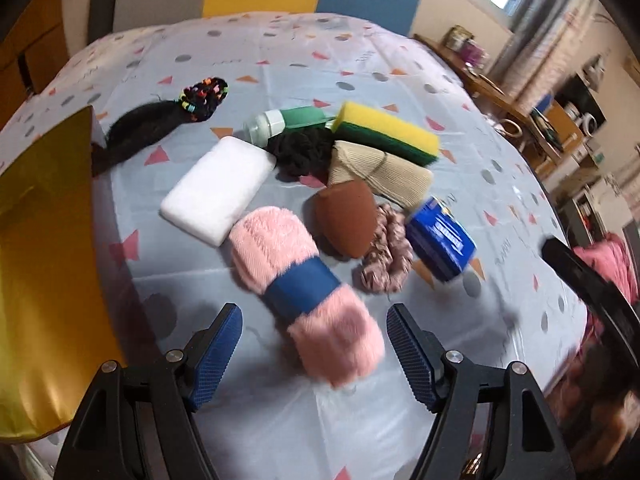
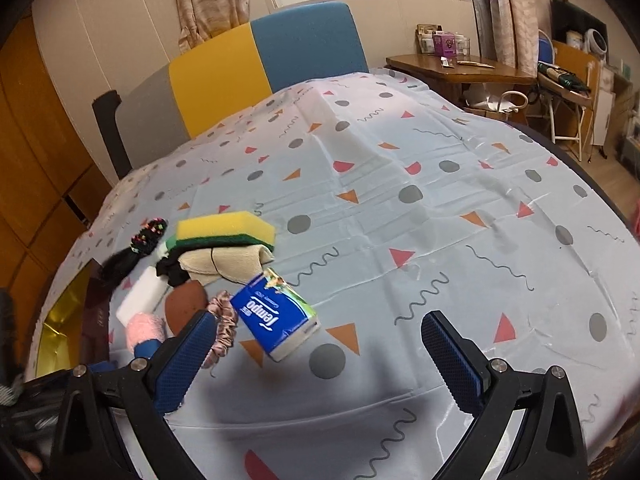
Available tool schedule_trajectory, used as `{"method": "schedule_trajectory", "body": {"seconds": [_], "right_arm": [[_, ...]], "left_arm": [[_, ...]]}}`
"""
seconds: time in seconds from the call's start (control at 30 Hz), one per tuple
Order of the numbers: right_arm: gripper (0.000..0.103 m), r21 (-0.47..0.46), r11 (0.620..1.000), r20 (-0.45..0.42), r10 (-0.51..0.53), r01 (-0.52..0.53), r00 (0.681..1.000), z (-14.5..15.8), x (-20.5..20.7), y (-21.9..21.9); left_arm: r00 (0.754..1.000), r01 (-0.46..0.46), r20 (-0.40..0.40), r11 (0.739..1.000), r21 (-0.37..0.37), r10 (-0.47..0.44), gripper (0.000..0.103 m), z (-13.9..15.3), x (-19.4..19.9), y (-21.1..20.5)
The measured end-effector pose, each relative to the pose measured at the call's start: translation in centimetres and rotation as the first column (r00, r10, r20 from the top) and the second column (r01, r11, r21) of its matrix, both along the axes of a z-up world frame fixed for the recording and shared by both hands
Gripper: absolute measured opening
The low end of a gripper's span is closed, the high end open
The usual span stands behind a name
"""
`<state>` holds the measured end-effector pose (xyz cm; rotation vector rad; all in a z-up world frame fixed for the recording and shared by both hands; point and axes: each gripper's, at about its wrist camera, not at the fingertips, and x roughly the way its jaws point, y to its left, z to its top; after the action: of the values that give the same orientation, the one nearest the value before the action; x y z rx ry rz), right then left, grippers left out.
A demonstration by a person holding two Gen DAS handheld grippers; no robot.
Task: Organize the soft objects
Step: 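Move the left tool to the pink towel roll and grasp it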
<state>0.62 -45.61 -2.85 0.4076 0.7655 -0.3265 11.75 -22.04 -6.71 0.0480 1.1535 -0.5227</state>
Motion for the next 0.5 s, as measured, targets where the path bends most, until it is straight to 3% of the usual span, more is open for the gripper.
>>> {"method": "schedule_trajectory", "body": {"seconds": [0.1, 0.23, 0.33, 0.5], "right_arm": [[0.103, 0.018, 1.0, 0.02, -0.014, 0.013, 1.0, 0.3, -0.3, -0.4], [0.103, 0.041, 0.998, 0.052, -0.051, 0.049, 0.997, 0.7, -0.8, -1.2], [0.103, 0.071, 0.994, 0.07, -0.088, 0.083, 0.994, 0.8, -1.2, -2.1], [0.103, 0.134, 0.985, 0.059, -0.114, 0.105, 0.992, 0.3, -1.3, -3.1]], "left_arm": [[0.999, -0.037, -0.004, 0.999, 0.03, 0.037, 0.075, -0.8, 1.3, -0.8], [0.998, -0.058, -0.007, 0.994, 0.096, 0.059, 0.061, -2.3, 2.2, -1.8], [0.999, -0.017, -0.034, 0.998, 0.068, 0.019, 0.053, -3.5, 1.9, -2.0], [0.997, 0.06, 0.033, 0.996, 0.073, -0.063, 0.045, -2.9, -0.5, -1.5]]}}
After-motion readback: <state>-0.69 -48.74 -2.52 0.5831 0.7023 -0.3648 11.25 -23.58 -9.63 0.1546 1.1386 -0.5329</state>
